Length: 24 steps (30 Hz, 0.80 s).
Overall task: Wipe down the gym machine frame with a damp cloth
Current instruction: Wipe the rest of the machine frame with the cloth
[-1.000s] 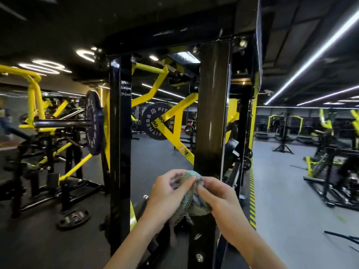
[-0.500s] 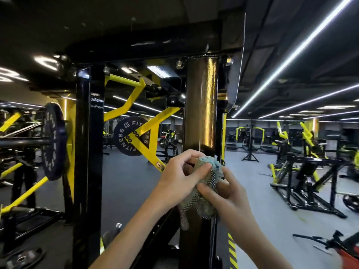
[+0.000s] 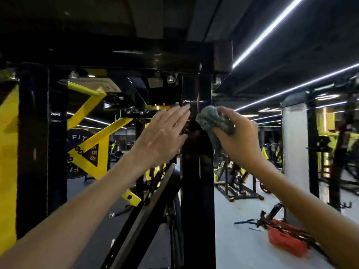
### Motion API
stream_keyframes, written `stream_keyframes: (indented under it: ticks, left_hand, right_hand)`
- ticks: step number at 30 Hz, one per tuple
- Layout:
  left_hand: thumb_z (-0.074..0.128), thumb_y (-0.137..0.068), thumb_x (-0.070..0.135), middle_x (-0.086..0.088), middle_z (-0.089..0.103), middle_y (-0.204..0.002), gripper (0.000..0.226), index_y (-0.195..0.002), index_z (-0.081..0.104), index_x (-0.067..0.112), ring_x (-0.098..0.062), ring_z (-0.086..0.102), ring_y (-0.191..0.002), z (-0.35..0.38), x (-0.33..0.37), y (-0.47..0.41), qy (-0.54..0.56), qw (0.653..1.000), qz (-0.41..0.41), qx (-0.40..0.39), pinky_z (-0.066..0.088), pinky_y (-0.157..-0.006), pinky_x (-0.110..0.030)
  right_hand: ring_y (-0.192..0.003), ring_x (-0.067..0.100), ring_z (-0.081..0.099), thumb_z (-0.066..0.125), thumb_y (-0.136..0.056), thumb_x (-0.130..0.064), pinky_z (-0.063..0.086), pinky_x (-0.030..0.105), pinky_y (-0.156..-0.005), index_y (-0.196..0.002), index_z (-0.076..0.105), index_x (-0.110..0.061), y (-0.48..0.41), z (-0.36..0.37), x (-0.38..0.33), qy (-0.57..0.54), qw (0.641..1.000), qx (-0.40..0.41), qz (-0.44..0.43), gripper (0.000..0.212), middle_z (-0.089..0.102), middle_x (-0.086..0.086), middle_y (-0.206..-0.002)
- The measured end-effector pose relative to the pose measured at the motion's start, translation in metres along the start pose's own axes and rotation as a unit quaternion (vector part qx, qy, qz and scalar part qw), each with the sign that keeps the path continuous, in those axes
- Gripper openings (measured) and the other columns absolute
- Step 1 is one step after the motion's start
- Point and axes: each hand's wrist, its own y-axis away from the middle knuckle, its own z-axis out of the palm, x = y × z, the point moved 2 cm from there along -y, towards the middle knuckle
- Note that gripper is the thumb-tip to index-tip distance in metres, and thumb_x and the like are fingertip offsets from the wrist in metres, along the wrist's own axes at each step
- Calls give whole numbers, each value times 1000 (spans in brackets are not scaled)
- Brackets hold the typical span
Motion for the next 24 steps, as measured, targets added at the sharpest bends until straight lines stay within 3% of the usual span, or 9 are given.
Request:
stream_keyframes:
  ticks: [2,5,7,10,14,19,24]
  left_hand:
    - [32,-101,37,-12,27,-161,61,-151,33,1,-27,28,-147,-2,-19,-18,-103,994,35,-8,25,-118,-44]
    - [19,-104,40,-12,6,-165,63,-156,13,4,-27,11,-152,-4,-46,-40,-173,983,50,-37,13,-121,-42]
    - [14,-103,41,-12,3,-165,64,-157,10,6,-27,6,-153,-7,-62,-52,-183,980,65,-47,9,-122,-41]
    - [13,-103,39,-12,14,-164,62,-156,16,7,-28,17,-151,-9,-77,-59,-190,974,112,-42,16,-120,-41]
    - [19,-101,34,-13,13,-164,62,-156,15,4,-26,16,-151,-3,-79,-58,-181,971,153,-35,11,-121,-38]
    - [24,-97,27,-11,5,-164,65,-156,11,4,-19,5,-151,2,-83,-61,-163,973,165,-14,-4,-121,-27]
    - [28,-97,28,-8,3,-164,66,-157,6,10,-19,4,-151,-3,-92,-66,-163,968,187,-34,-2,-121,-30]
  right_hand:
    - [-93,11,63,72,-84,-5,44,6,-84,-126,62,-7,-32,-3,-1,88,993,9,-79,43,69,9,-110]
    - [-103,31,63,67,-82,1,53,37,-91,-125,63,-3,-77,-1,0,180,969,13,-167,43,65,17,-115]
    - [-102,36,61,62,-82,5,54,47,-86,-123,65,-1,-99,4,-1,201,956,11,-214,41,64,18,-113]
    - [-93,40,62,58,-84,6,55,45,-78,-117,69,0,-113,16,1,232,931,9,-282,35,67,19,-107]
    - [-84,36,58,54,-91,1,56,45,-68,-116,67,3,-84,27,18,241,922,10,-303,29,65,19,-100]
    - [-94,31,56,60,-94,-10,56,40,-80,-116,66,5,-27,30,32,221,909,-61,-349,27,63,19,-109]
    - [-93,36,58,66,-85,7,57,42,-63,-110,69,1,-74,21,22,256,889,-88,-370,26,63,19,-106]
